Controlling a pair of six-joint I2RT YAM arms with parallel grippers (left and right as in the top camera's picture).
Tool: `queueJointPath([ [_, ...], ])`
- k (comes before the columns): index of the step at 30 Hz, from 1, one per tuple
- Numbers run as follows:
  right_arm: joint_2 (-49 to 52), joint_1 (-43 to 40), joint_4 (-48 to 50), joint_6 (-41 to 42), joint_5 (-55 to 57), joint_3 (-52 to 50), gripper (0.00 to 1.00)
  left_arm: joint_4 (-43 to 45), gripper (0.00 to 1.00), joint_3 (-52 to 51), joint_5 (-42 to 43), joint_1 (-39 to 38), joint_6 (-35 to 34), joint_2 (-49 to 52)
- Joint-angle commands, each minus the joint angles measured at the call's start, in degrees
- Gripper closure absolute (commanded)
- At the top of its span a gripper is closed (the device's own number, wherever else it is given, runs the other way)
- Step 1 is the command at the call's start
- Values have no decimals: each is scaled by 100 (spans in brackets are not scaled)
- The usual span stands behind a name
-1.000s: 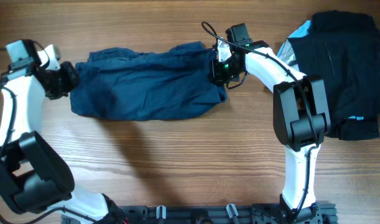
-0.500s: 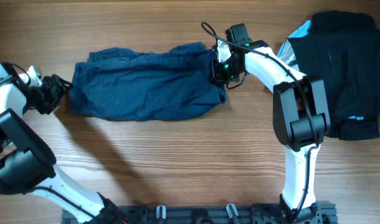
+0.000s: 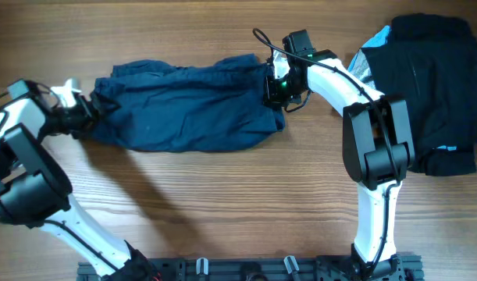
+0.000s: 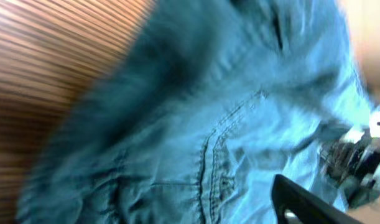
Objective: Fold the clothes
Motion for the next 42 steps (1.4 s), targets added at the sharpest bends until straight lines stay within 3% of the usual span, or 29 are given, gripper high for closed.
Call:
queueJointPath([
  [1,289,20,-162,7,470,-116,96,-299,28,-125,-326,-387,682,516],
  [2,289,20,-170,9,468,-116,95,-297,51,-125,-481,-439,678,546],
  [3,289,20,-190,4,470,-116,96,-264,85,-125,-616,-470,651,551],
  [4,289,20,-212,0,474,-116,96,-225,96,-122,-647,-468,595,551],
  [8,289,20,-236,66,474,-116,96,26,96,-116,-568,-310,-151,522],
  [12,293,20,-245,203,492,-120,96,-256,96,107,-63,-168,-195,122],
  [17,293,20,-271,203,492,-127,96,-540,96,214,-66,-433,-297,-1084],
  [24,293,111,-328,284,494,-127,96,-527,96,214,-186,-1725,-444,-2365],
  [28,293,186,-295,308,492,-127,96,-481,96,214,-984,-2938,-442,-2326],
  [34,293,186,-293,308,492,-127,96,199,96,214,-1366,-4465,-444,-2299],
  [42,293,140,-199,485,317,-109,96,352,96,212,-1987,-5442,-466,-1976],
])
